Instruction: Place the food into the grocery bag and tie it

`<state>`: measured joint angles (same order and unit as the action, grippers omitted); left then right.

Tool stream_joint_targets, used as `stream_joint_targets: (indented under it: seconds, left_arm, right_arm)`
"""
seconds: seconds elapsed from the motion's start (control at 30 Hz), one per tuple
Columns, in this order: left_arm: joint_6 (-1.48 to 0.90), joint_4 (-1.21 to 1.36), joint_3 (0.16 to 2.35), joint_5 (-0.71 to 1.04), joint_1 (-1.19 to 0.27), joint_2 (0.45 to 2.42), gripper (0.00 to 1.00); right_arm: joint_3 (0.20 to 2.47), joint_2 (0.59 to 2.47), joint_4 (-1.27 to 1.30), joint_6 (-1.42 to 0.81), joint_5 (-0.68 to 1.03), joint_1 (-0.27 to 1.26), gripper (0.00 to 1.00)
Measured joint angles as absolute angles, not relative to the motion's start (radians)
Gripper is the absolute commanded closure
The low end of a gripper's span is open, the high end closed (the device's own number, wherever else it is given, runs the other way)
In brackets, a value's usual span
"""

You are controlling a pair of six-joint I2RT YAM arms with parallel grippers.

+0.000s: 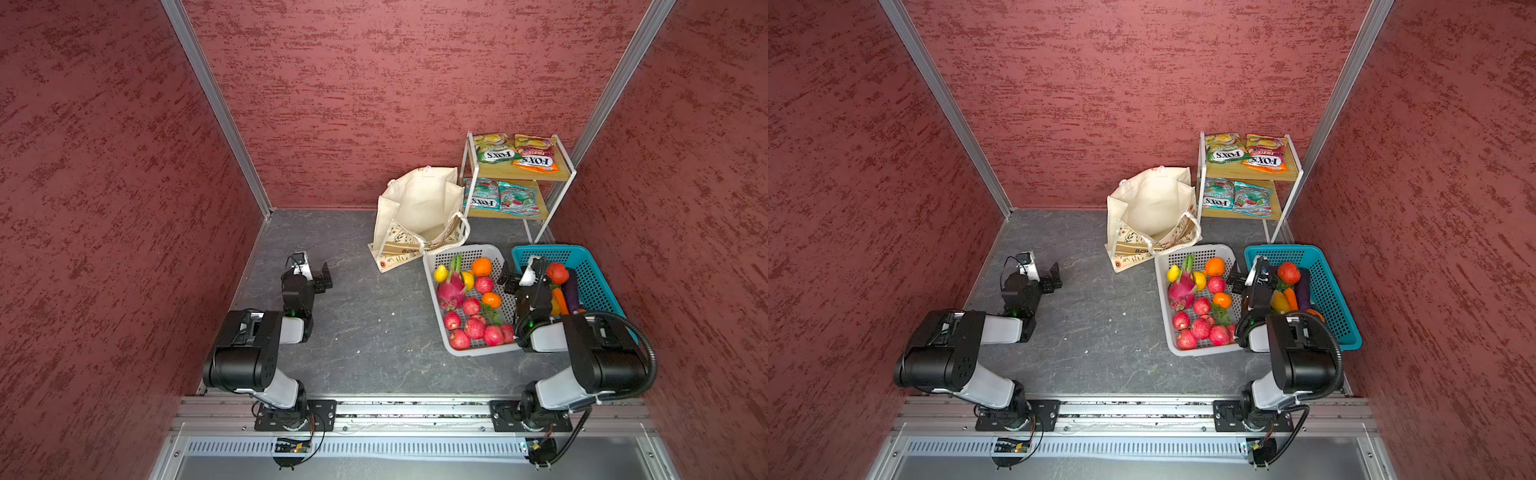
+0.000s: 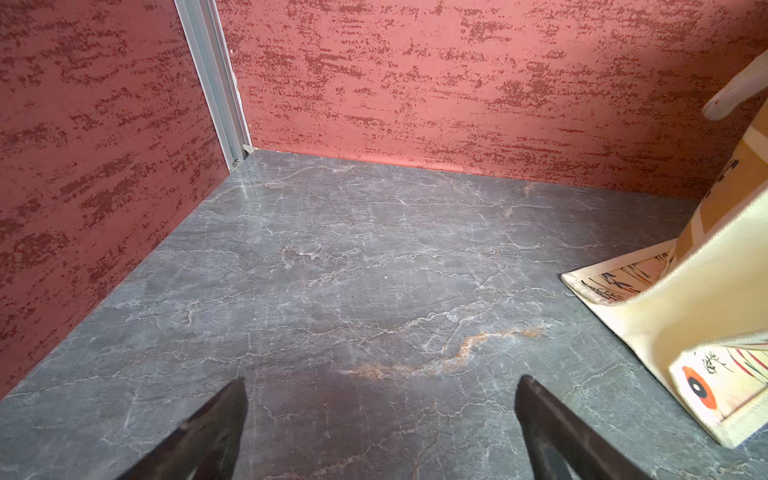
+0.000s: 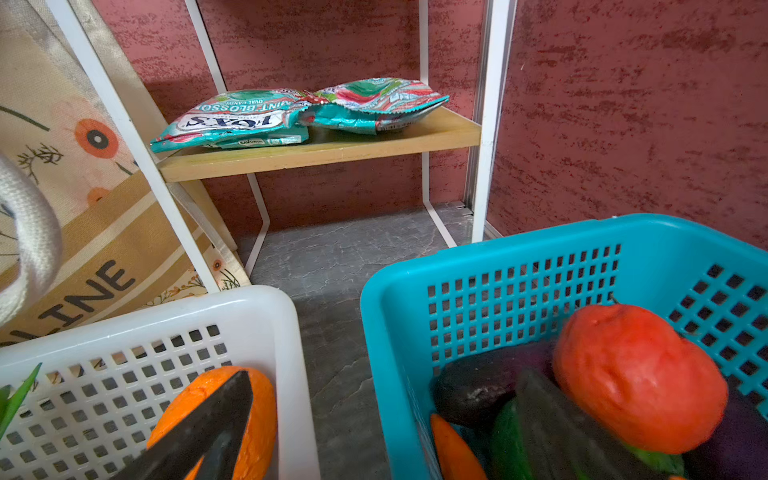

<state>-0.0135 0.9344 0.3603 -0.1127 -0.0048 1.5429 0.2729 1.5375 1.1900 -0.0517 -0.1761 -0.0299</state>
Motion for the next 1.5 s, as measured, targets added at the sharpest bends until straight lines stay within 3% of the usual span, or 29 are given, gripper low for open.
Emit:
stream_joint_targets:
  seconds: [1.17,1.3,1.4,1.5]
  left_arm:
    - [-0.014,0.933,0.360,-0.104,0.006,1.543,0.00]
    - [-0.014,0.891,0.364,-0.111,0.005,1.523,0.03]
    - [-0.039,0.689,0.416,-0.167,-0.005,1.398,0.02]
    - [-0.121,0.447,0.550,-0.222,-0.005,1.260,0.03]
  right_arm:
    - [0.274,1.538,1.188,-0.036,-0.133,-0.035,0.01]
    - [0.274,1.528,1.177,-0.037,-0.132,-0.035,0.10]
    - [0.274,1.393,1.027,-0.059,-0.158,-0.035,0.07]
    - [0.303,1.158,0.842,-0.135,-0.233,-0.035,0.14]
